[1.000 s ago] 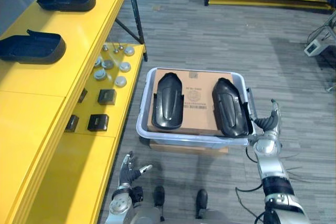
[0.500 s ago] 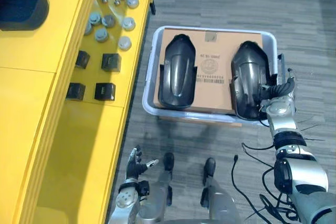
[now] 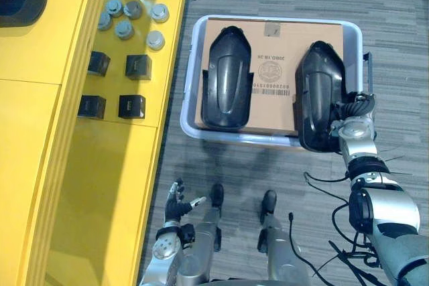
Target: Walk over and take plastic housings, then place them on the shelf
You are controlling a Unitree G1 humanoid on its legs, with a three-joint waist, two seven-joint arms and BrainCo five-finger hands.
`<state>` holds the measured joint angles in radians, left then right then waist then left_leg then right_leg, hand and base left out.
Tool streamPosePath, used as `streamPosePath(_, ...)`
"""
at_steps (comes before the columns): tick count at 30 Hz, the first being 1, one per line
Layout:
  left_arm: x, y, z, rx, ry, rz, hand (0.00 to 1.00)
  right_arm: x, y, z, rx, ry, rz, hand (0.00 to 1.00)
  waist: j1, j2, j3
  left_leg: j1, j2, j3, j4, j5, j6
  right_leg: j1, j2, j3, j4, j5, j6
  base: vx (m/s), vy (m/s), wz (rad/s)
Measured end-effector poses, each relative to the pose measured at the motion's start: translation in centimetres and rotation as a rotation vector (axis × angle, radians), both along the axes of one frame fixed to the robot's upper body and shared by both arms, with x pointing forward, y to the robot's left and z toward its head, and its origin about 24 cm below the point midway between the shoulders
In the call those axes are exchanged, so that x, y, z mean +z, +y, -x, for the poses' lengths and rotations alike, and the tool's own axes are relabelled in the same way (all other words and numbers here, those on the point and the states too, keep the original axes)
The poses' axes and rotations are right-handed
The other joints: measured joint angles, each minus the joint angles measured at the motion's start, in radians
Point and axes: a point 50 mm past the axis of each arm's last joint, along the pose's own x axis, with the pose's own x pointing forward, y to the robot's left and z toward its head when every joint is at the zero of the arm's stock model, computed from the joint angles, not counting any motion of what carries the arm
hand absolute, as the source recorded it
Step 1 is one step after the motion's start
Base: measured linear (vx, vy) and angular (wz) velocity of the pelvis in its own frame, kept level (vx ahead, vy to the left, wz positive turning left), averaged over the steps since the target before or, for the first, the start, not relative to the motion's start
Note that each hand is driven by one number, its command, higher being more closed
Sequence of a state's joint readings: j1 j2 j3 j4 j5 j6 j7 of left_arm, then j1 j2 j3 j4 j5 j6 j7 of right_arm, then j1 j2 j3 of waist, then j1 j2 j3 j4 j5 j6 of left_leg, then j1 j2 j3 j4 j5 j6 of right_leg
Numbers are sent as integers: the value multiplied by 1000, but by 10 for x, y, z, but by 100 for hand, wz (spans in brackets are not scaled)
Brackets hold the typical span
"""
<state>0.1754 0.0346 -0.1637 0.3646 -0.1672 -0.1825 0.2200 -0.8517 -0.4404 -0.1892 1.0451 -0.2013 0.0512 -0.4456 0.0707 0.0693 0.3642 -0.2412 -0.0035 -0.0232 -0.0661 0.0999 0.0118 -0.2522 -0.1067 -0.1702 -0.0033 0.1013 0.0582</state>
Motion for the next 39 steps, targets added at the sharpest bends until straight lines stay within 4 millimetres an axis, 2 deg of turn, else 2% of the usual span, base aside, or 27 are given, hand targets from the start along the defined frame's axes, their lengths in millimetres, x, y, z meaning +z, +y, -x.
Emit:
streamPosePath(4, 0, 0, 0, 0, 0, 0, 0, 6, 1, 1, 13, -40, 11, 100, 1, 0, 2, 5, 1, 4, 0, 0, 0, 1, 1, 5, 3, 0, 0, 32, 8, -4)
streamPosePath(7, 0, 0, 0, 0, 0, 1, 0, 0, 2, 6, 21, -48, 21, 100, 1, 0, 2, 10, 2, 7, -1, 0, 0, 4, 1, 8, 3, 0, 0, 59, 6, -3)
streamPosePath(12, 3, 3, -2, 11, -15, 2, 0, -17, 2, 26, 4, -88, -2, 100, -1, -1, 1, 49, 2, 13, -6, 0, 0, 37, 1, 14, 0, 0, 0, 58, 7, -4)
streamPosePath(18, 13, 10, -6, 25, -61, 6, 0, -13, 5, 51, -19, -215, -2, 100, -5, -6, -3, 92, 6, 16, -27, -1, 0, 68, 5, 21, -1, -2, 2, 8, 5, -3)
streamPosePath(22, 37, 13, -15, 29, -168, 2, 0, -6, 18, 65, 2, -321, -10, 100, -17, -17, -33, 100, 7, 18, -28, -1, 0, 77, 6, 22, -6, -2, 3, 34, 2, 0)
streamPosePath(26, 66, 11, -22, 30, -300, 15, 0, 1, 42, 75, 58, -397, 0, 100, -31, -37, -66, 134, 6, 13, -28, -6, -7, 125, 6, 10, -28, -4, 6, 66, -7, 6)
streamPosePath(29, 104, 8, -28, 49, -468, 30, 0, 14, 69, 83, 144, -476, 31, 100, -31, -46, -113, 145, 5, 12, -28, -7, -8, 142, 5, 7, -36, -5, 7, 44, -5, 2)
streamPosePath(31, 121, 6, -32, 65, -544, 19, 0, 19, 84, 84, 196, -511, 38, 100, -31, -45, -124, 159, 5, 12, -28, -9, -10, 156, 4, 7, -37, -7, 7, 0, 0, 0)
streamPosePath(33, 147, 5, -35, 91, -658, -28, 0, 27, 107, 87, 269, -553, 51, 100, -31, -46, -149, 171, 5, 11, -29, -10, -12, 167, 4, 5, -37, -8, 8, 0, 0, 0)
streamPosePath(36, 167, 2, -35, 119, -755, -88, 0, 33, 126, 90, 343, -582, 58, 100, -31, -49, -174, 185, 4, 9, -30, -11, -12, 183, 3, 4, -36, -8, 8, -10, 3, 0)
streamPosePath(39, 173, 0, -34, 132, -786, -128, 0, 34, 139, 91, 391, -585, 67, 100, -31, -56, -201, 188, 4, 12, -31, -11, -12, 183, 3, 6, -36, -8, 8, -19, 7, -1)
